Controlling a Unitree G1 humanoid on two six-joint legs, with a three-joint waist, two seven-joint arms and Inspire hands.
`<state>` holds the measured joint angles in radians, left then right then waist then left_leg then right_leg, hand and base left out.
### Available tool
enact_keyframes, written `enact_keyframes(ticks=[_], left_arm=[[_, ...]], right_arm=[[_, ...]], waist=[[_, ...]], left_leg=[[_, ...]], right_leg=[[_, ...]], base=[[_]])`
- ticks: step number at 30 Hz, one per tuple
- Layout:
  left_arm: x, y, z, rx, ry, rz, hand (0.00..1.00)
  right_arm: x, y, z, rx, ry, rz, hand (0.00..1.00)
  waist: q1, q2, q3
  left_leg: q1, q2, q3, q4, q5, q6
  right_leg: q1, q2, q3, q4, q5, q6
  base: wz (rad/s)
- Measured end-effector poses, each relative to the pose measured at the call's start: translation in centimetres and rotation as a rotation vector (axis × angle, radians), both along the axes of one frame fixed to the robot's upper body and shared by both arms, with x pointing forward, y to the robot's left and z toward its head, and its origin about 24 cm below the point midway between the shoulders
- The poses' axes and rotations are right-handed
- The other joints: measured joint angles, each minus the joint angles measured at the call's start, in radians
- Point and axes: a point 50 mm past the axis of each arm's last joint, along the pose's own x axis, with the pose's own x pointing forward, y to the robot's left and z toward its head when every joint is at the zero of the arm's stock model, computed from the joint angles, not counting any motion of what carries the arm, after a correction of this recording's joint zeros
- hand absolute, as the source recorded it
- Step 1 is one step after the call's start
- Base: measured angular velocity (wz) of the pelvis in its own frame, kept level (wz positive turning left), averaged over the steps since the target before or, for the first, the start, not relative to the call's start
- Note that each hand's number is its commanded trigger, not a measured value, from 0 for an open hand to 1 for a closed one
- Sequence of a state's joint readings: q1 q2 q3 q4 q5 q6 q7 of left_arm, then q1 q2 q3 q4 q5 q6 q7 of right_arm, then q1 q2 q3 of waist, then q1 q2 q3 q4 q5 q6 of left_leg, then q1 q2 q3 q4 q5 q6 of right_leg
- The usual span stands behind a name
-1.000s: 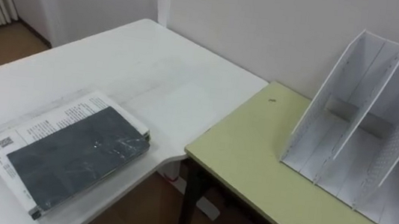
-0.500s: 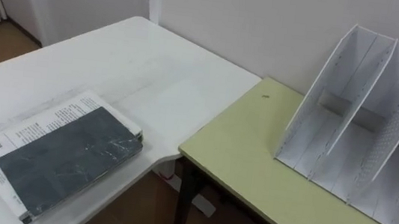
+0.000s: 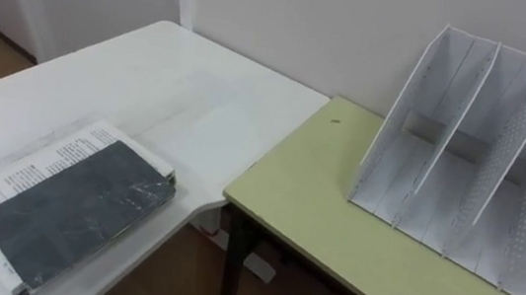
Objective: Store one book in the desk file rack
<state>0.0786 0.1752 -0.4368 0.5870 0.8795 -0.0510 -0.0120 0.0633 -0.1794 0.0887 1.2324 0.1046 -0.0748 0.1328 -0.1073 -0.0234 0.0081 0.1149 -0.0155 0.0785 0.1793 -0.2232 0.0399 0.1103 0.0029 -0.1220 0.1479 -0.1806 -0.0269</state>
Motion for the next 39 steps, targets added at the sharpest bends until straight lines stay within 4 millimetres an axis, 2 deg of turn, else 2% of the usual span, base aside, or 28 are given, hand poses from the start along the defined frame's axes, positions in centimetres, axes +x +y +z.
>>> enact_keyframes(ticks=[5,11,13,14,15,16,17,21,25,30,33,39], left_arm=[[1.4,-0.7,2.3,0.0,-0.142,-0.073,0.0],[3.3,-1.8,6.4,0.014,-0.418,-0.155,0.0],[3.6,-1.8,7.3,0.018,-0.474,-0.17,0.0],[3.8,-1.8,7.9,0.015,-0.503,-0.174,0.0],[4.0,-1.8,8.4,0.02,-0.53,-0.178,0.0],[4.1,-1.7,8.7,0.026,-0.545,-0.183,0.0],[4.3,-1.5,9.4,0.029,-0.577,-0.18,0.0],[5.1,-1.1,12.0,0.023,-0.733,-0.154,0.0],[4.9,-0.5,12.6,0.035,-0.811,-0.134,0.0],[4.7,0.3,13.4,0.04,-0.867,-0.104,0.0],[4.7,1.1,13.5,0.05,-0.89,-0.072,0.0],[3.8,2.4,13.1,0.083,-0.915,-0.004,0.0]], right_arm=[[0.2,-0.2,0.1,-0.004,-0.001,0.014,0.0],[0.2,-0.2,0.1,0.001,0.006,0.027,0.0],[0.1,-0.2,0.1,0.001,0.007,0.027,0.0],[0.1,-0.2,0.0,0.001,0.009,0.026,0.0],[0.1,-0.2,0.0,0.0,0.01,0.027,0.0],[0.0,-0.2,0.0,0.0,0.012,0.029,0.0],[0.0,-0.3,0.0,0.001,0.013,0.032,0.0],[-0.1,-0.6,0.1,-0.004,0.019,0.036,0.0],[-0.3,-0.6,0.1,-0.008,0.022,0.039,0.0],[-0.8,-0.7,0.0,-0.013,0.035,0.035,0.0],[-0.9,-0.8,0.0,-0.016,0.045,0.037,0.0],[-1.5,-1.1,-0.1,-0.029,0.076,0.028,0.0]], waist=[[0.001,0.004,-0.0025],[0.002,-0.005,0.0017],[0.004,0.002,-0.0022],[0.003,-0.005,0.0015],[0.005,0.004,-0.004],[0.005,-0.004,-0.0004],[0.005,0.004,-0.0063],[0.007,0.009,-0.0099],[0.009,0.013,-0.0119],[0.04,0.009,-0.0103],[0.064,0.007,-0.0091],[0.089,0.012,-0.0115]], left_leg=[[-0.006,0.001,-0.002,0.0,0.0,0.0],[-0.005,0.001,-0.011,0.0,0.001,0.002],[-0.003,0.001,-0.015,0.001,0.001,0.002],[-0.003,0.001,-0.019,0.001,0.001,0.002],[-0.003,0.001,-0.023,0.003,0.001,0.002],[-0.004,0.001,-0.024,0.003,0.001,0.002],[-0.009,0.001,-0.026,0.006,0.001,0.002],[-0.019,0.002,-0.031,0.009,0.002,0.001],[-0.016,0.001,-0.042,0.009,0.002,0.001],[-0.018,0.0,-0.055,0.011,0.002,0.001],[-0.02,-0.002,-0.057,0.019,0.002,0.001],[-0.024,-0.004,-0.067,0.022,0.002,0.001]], right_leg=[[-0.006,0.0,-0.001,0.002,0.0,-0.001],[-0.001,0.0,-0.016,0.002,0.0,0.0],[0.003,0.0,-0.017,0.0,0.0,0.0],[0.005,-0.001,-0.018,-0.001,0.0,0.0],[0.007,-0.002,-0.018,-0.004,0.0,0.0],[0.007,-0.003,-0.018,-0.008,0.001,0.0],[0.005,-0.002,-0.019,-0.012,0.001,-0.001],[0.003,-0.001,-0.029,-0.013,0.005,-0.002],[0.015,-0.001,-0.044,-0.013,0.005,-0.002],[0.018,-0.004,-0.06,-0.015,0.005,-0.003],[0.019,-0.003,-0.058,-0.016,0.004,-0.003],[0.018,-0.002,-0.071,-0.016,0.004,-0.003]], base=[[-0.01],[0.05],[0.05],[0.06],[0.06],[0.06],[0.05],[0.05],[0.07],[0.08],[0.01],[0.06]])
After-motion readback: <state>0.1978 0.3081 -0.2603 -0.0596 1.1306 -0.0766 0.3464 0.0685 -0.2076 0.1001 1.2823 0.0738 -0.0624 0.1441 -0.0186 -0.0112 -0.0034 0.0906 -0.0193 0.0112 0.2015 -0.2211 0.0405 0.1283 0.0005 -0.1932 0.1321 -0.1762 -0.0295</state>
